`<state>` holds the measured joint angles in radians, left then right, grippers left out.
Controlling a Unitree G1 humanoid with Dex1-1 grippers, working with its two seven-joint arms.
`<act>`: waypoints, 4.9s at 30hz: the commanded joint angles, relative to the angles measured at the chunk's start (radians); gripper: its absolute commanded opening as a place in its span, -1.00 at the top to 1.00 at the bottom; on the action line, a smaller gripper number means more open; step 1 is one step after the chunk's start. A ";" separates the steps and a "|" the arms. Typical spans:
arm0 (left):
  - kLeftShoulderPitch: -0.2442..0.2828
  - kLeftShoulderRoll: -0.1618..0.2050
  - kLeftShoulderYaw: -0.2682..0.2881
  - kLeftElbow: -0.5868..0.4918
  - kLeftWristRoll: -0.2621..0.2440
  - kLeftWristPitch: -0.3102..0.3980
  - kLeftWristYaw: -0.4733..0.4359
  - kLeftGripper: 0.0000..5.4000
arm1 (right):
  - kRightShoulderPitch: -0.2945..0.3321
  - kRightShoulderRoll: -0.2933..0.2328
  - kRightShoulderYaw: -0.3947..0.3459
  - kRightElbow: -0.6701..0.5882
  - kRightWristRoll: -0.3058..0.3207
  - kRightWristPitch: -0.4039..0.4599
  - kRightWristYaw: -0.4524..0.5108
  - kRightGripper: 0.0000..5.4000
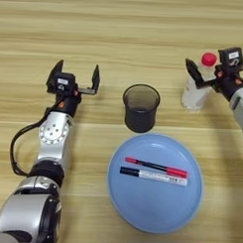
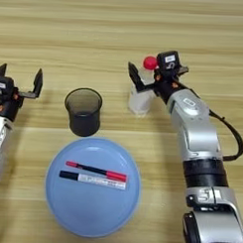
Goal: Move the objects on the table
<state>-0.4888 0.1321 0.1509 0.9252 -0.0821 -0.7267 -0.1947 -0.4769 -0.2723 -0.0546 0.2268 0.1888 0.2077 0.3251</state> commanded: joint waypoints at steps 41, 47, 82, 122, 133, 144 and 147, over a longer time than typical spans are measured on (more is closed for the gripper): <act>-0.015 0.003 -0.001 0.011 0.002 -0.007 -0.002 -1.00 | -0.025 0.003 0.003 0.064 -0.004 -0.053 0.074 -0.01; -0.017 0.003 -0.001 0.013 0.002 -0.007 -0.002 -1.00 | 0.022 -0.012 0.005 -0.083 0.009 -0.022 0.101 -0.01; -0.022 0.012 0.003 0.015 -0.004 -0.007 -0.014 -1.00 | 0.304 -0.133 -0.017 -0.418 0.087 0.091 0.262 -0.01; -0.023 0.011 0.002 0.014 -0.004 -0.007 -0.014 -1.00 | 0.278 -0.130 -0.017 -0.330 0.070 0.061 0.265 -0.84; -0.023 0.011 0.002 0.011 -0.005 -0.007 -0.015 -1.00 | 0.260 -0.130 -0.037 -0.355 0.079 0.046 0.256 -0.99; -0.028 0.010 0.002 0.015 -0.005 -0.007 -0.017 -1.00 | 0.247 -0.137 -0.066 -0.472 0.103 0.039 0.241 -0.99; -0.029 0.009 0.002 0.016 -0.004 -0.008 -0.016 -1.00 | 0.243 -0.136 -0.077 -0.505 0.115 0.036 0.239 -0.99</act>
<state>-0.4970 0.1368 0.1526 0.9336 -0.0844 -0.7278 -0.2048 -0.2142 -0.3935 -0.1181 -0.2464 0.2869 0.2514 0.5702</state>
